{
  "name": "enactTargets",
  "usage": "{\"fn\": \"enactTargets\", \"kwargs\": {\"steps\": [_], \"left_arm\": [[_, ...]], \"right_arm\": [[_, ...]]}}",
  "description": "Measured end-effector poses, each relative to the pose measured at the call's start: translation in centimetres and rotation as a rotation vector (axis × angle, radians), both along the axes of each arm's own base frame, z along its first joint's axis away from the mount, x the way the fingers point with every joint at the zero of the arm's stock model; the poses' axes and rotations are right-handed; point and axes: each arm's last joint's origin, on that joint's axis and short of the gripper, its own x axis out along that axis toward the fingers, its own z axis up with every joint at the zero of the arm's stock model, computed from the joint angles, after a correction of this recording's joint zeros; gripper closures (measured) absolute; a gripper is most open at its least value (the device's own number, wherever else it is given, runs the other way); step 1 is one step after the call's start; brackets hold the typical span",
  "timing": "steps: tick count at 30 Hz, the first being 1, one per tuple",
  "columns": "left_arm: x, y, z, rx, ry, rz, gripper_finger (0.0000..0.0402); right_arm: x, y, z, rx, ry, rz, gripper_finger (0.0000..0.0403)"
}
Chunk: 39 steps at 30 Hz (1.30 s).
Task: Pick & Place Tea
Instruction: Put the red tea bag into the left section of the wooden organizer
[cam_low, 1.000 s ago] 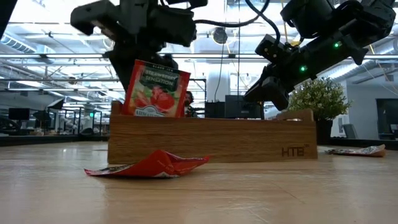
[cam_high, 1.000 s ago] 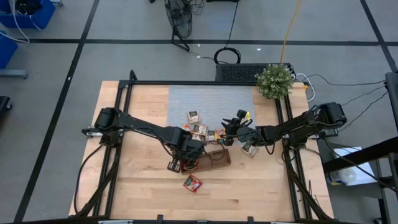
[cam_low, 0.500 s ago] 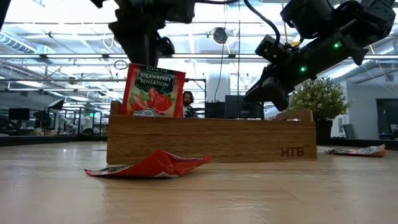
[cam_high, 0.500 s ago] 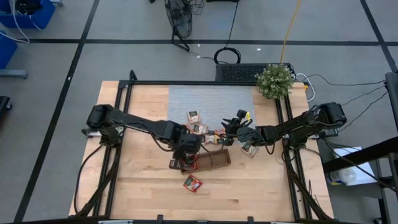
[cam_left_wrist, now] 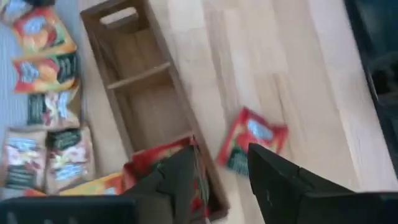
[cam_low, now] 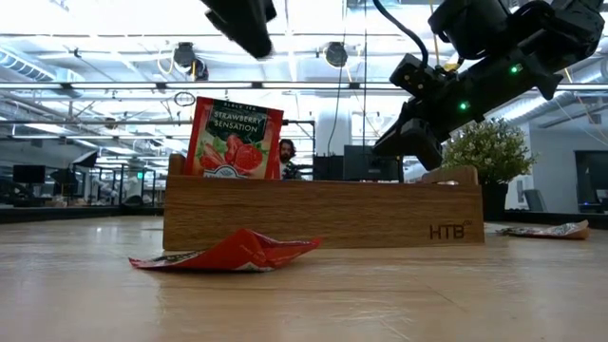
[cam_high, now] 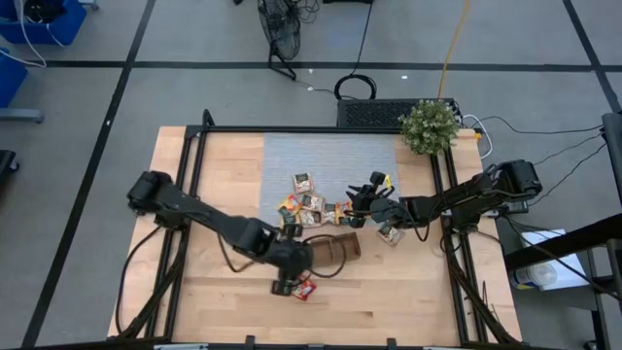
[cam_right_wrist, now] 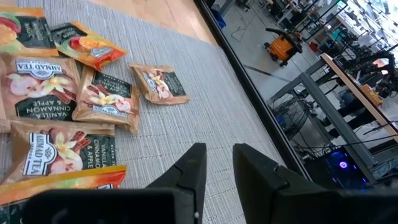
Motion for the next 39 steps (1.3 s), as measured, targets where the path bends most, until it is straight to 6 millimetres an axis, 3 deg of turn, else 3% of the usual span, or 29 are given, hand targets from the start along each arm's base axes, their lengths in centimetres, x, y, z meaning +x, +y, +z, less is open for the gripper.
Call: {"fn": "enactTargets", "kwargs": {"steps": [3,8,14,25,34,36,39], "left_arm": [[0.6,-1.1,-2.1,-0.044,0.055,0.083,0.0231],[0.9,-4.4,-6.0,-0.026,0.128,-0.018,0.0218],[1.3,-7.5,-8.4,0.028,0.03,-0.044,0.0218],[1.6,-8.8,-12.5,0.029,0.081,0.014,0.0218],[1.8,-8.8,-13.0,0.017,0.088,0.057,0.022],[1.6,-9.0,-12.8,0.009,0.092,0.038,0.0237],[1.7,-9.8,-11.8,-0.038,0.113,-0.042,0.0297]], "right_arm": [[-0.1,0.0,-0.1,-0.001,0.013,0.0,0.0332],[-0.3,0.0,-0.5,0.012,0.045,-0.01,0.0332],[-0.3,0.0,-0.5,0.023,0.044,-0.015,0.0332],[-0.2,0.0,-0.4,0.025,0.025,-0.014,0.0332],[-0.2,0.0,-0.4,0.026,0.021,-0.014,0.0332],[-0.2,0.0,-0.4,0.026,0.021,-0.014,0.0332],[-0.2,0.0,-0.4,0.026,0.021,-0.014,0.0332]]}}
